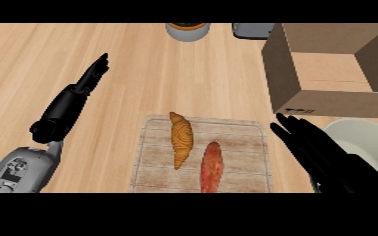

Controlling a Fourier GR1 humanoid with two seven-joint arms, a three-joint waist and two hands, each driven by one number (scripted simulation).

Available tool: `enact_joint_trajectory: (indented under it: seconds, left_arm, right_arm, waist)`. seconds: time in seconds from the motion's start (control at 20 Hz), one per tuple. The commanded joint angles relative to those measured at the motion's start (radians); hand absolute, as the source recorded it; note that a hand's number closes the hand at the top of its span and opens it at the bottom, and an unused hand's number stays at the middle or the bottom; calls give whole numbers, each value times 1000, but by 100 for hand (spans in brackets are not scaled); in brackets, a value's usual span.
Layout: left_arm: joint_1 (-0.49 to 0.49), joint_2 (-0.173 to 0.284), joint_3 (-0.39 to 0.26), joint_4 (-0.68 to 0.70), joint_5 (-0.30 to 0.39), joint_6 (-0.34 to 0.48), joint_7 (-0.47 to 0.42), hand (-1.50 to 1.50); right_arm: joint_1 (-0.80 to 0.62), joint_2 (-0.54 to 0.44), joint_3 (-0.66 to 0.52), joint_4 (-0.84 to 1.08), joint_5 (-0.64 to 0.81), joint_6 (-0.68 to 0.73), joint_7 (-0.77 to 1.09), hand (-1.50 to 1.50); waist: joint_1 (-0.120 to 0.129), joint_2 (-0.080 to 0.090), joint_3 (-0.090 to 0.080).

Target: Pick the sweet potato from the cutting board and place it in the cardboard box

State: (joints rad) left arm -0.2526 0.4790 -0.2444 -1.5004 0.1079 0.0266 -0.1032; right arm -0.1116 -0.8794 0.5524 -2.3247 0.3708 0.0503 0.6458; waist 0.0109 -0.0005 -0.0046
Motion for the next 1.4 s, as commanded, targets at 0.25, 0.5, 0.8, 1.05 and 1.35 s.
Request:
enact_joint_trajectory:
  seconds: [0.25,0.5,0.8,1.05,1.35]
  left_arm:
    - [-24,19,34,-9,28,-61,29,0]
    - [-15,12,42,-18,11,-54,27,0]
    - [12,-15,33,-20,-17,-38,19,0]
    - [-29,-18,66,19,-16,-40,35,0]
    - [61,-33,49,-49,-26,-52,18,0]
  right_arm:
    - [-299,250,278,46,49,289,483,-150]
    - [-359,414,358,103,24,343,668,-150]
    - [-390,580,399,266,52,332,724,-150]
    - [-413,633,428,353,134,336,723,-150]
    - [-379,688,412,431,214,327,676,-150]
  waist:
    - [20,1,0]
    - [6,-4,0]
    - [-1,-3,2]
    - [-15,-2,2]
    - [-5,-3,4]
